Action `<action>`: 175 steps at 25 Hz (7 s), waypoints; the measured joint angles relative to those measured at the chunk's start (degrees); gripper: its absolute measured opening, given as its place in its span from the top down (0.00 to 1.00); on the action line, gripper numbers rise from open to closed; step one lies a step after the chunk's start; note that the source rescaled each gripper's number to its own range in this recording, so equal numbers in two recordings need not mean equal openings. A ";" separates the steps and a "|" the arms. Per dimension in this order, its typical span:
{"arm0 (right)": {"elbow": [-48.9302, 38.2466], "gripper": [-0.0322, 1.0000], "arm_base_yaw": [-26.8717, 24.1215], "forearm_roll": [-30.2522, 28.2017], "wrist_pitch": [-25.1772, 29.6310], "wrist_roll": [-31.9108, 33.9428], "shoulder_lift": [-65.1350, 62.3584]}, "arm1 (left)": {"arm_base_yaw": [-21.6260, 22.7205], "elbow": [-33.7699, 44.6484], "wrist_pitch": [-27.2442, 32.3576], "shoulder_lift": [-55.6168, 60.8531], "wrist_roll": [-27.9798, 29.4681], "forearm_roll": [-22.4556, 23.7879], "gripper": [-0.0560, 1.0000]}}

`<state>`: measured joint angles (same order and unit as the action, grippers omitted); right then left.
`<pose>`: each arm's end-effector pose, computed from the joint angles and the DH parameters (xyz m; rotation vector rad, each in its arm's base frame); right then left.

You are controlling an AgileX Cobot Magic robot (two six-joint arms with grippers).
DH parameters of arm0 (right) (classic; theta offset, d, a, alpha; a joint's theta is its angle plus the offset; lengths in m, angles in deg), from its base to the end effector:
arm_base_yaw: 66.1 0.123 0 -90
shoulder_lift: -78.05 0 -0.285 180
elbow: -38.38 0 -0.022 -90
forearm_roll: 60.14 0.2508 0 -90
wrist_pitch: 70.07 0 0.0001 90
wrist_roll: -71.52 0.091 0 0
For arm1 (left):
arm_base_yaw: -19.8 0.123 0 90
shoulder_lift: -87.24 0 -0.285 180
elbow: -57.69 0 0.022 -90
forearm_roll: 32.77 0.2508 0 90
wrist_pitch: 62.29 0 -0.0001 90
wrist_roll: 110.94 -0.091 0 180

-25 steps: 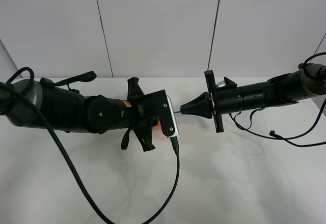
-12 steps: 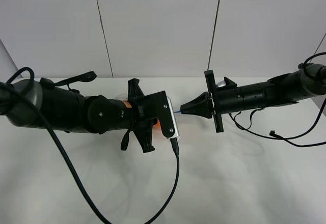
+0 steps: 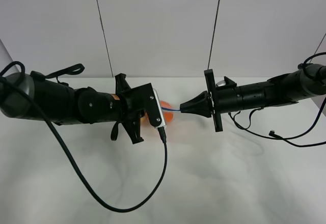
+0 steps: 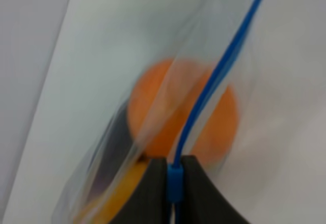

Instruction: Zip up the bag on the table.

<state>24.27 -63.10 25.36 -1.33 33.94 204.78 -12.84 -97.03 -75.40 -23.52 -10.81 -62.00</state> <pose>0.3566 0.1034 0.1411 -0.3996 -2.5021 -1.8031 0.3131 -0.1886 0.1729 1.4134 1.6674 0.3057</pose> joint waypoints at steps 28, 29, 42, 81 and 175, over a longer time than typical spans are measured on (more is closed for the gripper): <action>0.00 0.97 0.12 1.07 -0.12 0.00 0.00 | 20.59 0.00 1.97 0.00 -1.35 0.38 0.95; 0.00 0.97 0.12 1.07 -0.12 0.00 0.00 | 20.95 0.00 2.02 0.00 -1.40 0.38 0.95; 0.18 0.97 0.17 1.15 -0.12 0.00 0.00 | 24.07 0.05 2.47 0.00 -0.72 0.38 0.95; 0.18 0.97 0.00 -0.22 0.10 -0.40 0.00 | 37.83 -26.93 72.03 -0.05 77.23 24.65 0.00; 12.20 0.00 -0.01 -82.84 0.66 35.48 -26.09 | 34.27 23.19 74.86 103.31 77.39 26.18 0.00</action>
<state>36.47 -63.11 -57.48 -0.67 69.43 178.69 21.44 -73.84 -0.54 79.79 66.58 -35.82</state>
